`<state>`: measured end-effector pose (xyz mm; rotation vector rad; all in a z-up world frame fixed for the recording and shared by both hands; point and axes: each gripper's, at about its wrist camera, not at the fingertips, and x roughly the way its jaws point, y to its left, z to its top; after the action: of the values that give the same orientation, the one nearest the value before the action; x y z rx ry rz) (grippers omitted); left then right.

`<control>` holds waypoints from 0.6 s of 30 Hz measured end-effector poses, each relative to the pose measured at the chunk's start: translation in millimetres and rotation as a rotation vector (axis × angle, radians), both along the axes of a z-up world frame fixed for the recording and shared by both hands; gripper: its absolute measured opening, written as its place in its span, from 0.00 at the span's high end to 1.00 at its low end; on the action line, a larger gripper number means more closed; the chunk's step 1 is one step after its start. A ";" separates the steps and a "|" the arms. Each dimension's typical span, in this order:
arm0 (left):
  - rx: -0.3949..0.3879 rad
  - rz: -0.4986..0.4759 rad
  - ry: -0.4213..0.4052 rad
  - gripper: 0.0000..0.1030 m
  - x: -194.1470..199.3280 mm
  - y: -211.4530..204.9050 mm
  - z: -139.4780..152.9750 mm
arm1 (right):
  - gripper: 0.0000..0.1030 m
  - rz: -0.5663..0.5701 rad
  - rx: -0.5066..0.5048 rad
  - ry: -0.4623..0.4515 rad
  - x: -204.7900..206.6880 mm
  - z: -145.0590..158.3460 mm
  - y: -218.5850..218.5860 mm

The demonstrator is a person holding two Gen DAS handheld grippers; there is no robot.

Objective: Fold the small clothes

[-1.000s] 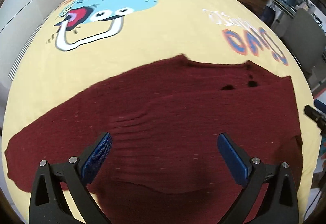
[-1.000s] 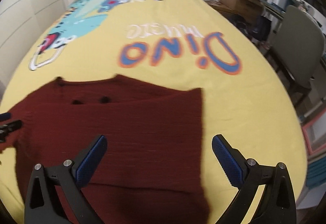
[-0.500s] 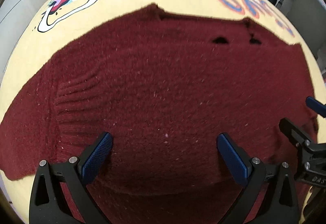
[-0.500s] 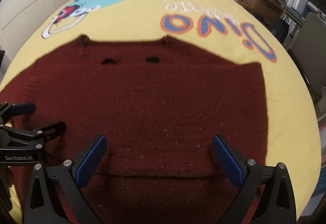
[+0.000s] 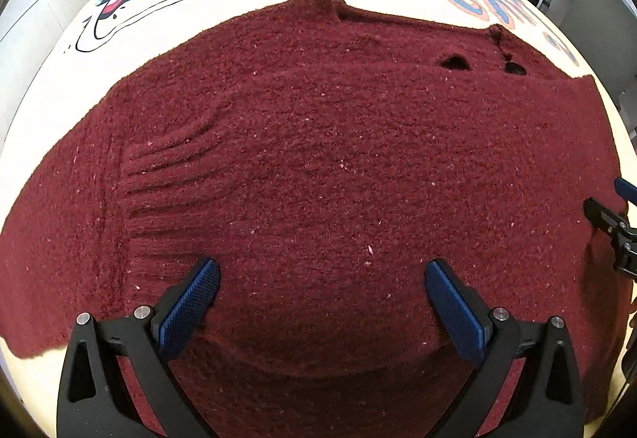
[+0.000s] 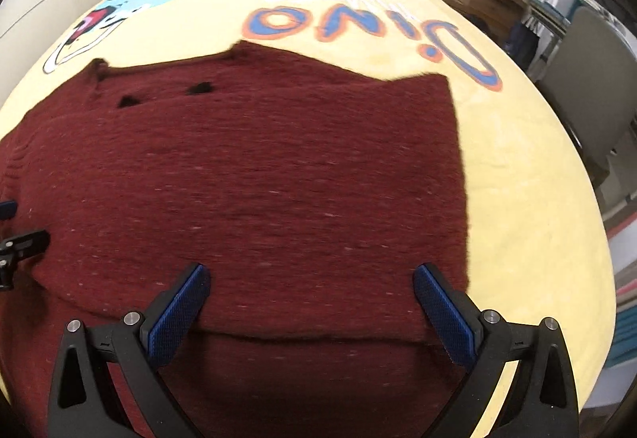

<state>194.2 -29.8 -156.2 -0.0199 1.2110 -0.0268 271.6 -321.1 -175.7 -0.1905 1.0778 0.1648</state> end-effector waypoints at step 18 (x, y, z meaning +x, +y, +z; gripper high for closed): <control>-0.024 -0.016 0.043 0.01 -8.9 4.1 14.1 | 0.00 0.081 0.035 -0.003 -20.5 24.5 6.7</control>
<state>185.3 -25.7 -142.1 -0.0322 1.2539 -0.0556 251.2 -314.4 -151.1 -0.2030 1.0645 0.2556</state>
